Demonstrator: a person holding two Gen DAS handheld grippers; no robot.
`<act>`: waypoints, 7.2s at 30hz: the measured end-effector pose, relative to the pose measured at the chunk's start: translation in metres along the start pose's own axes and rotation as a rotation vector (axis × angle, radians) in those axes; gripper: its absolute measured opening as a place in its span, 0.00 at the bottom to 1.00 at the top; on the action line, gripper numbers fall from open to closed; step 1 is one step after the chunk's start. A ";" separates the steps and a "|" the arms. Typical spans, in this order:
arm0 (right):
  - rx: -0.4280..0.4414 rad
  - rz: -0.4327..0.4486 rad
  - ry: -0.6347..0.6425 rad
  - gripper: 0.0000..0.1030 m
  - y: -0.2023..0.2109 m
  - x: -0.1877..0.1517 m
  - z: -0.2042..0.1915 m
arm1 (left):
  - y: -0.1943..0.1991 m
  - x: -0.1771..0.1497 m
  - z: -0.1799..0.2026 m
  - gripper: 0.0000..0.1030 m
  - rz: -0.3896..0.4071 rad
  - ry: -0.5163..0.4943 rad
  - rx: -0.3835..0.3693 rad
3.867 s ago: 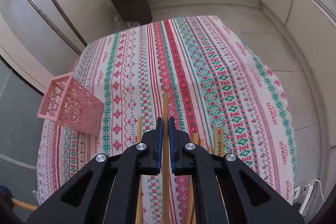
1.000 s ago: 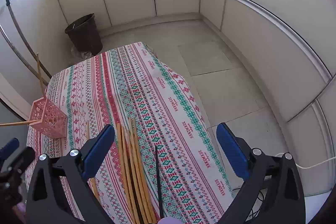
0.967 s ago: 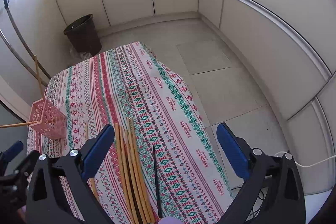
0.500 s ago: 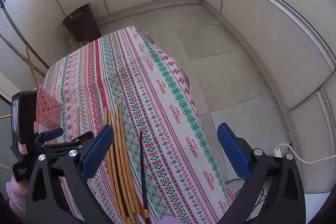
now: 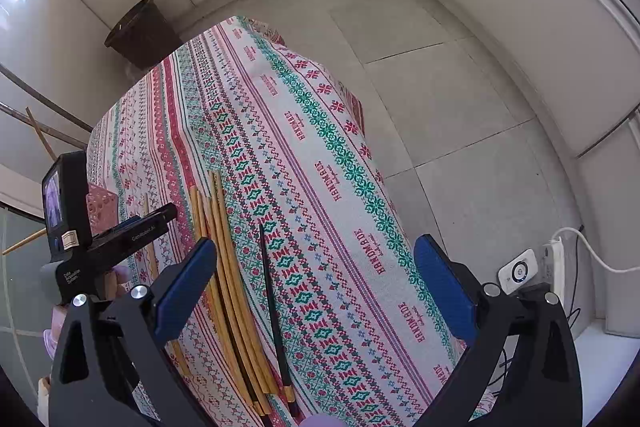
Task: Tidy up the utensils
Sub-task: 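Grasp another wooden chopstick with the left tool and lift it, then carry the chopstick over the pink holder and release it from the left tool, then move the left tool back to the chopstick pile, then grasp a wooden chopstick with the left tool while the right tool grips chopsticks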
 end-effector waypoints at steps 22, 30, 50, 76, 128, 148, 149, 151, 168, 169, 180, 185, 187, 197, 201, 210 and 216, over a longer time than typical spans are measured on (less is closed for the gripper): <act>-0.072 -0.135 0.005 0.54 -0.088 -0.008 -0.033 | 0.118 -0.082 -0.026 0.05 0.198 -0.137 -0.093; -0.200 -0.022 0.177 0.19 -0.090 -0.025 -0.065 | 0.153 -0.101 -0.024 0.05 0.293 -0.172 -0.080; 0.168 0.388 0.075 0.04 0.099 0.010 -0.088 | 0.273 -0.096 -0.077 0.05 0.602 -0.058 -0.241; 0.496 0.436 0.137 0.05 0.156 0.055 -0.216 | 0.319 -0.017 -0.214 0.43 0.808 0.394 -0.172; 0.051 0.380 0.260 0.90 0.086 -0.031 -0.148 | 0.230 -0.092 -0.100 0.92 0.502 0.163 -0.095; 0.181 0.082 -0.224 0.92 0.038 -0.014 0.012 | 0.066 -0.058 -0.001 0.93 -0.043 0.190 -0.244; 0.186 0.075 -0.226 0.92 0.037 -0.015 0.014 | 0.063 -0.054 0.001 0.93 -0.042 0.190 -0.237; 0.189 0.070 -0.230 0.92 0.036 -0.014 0.018 | 0.058 -0.047 0.007 0.93 -0.048 0.195 -0.229; 0.234 0.001 -0.287 0.92 0.023 -0.013 0.036 | 0.035 -0.022 0.014 0.88 0.002 0.188 -0.095; 0.233 -0.002 -0.291 0.92 0.021 -0.013 0.037 | 0.034 -0.021 0.013 0.88 0.007 0.181 -0.085; 0.234 -0.043 -0.297 0.92 0.010 -0.014 0.040 | 0.009 -0.005 0.024 0.82 -0.004 0.156 -0.040; 0.230 -0.047 -0.300 0.92 0.009 -0.014 0.041 | 0.005 -0.006 0.025 0.83 0.005 0.125 -0.030; 0.229 -0.052 -0.300 0.92 0.008 -0.015 0.041 | -0.003 -0.005 0.032 0.85 0.015 0.114 -0.016; 0.225 -0.067 -0.297 0.92 0.003 -0.016 0.041 | 0.002 0.000 0.054 0.50 0.029 0.004 0.029; 0.218 -0.070 -0.288 0.92 0.001 -0.016 0.039 | -0.004 0.003 0.049 0.78 -0.004 0.018 0.030; 0.217 -0.085 -0.294 0.92 -0.002 -0.017 0.039 | 0.001 0.003 0.061 0.30 0.014 -0.023 0.004; 0.191 -0.084 -0.270 0.92 -0.008 -0.016 0.034 | 0.006 -0.014 0.057 0.09 0.011 -0.001 -0.059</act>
Point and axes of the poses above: each gripper's, at about its wrist camera, not at the fingertips, and y roughly against the way its jaws point, z to its right, x to its top, the point moved 4 cm from there along -y, roughly the way its jaws point, and after that the axes turned 3 degrees about -z, right-handed, at the moved point
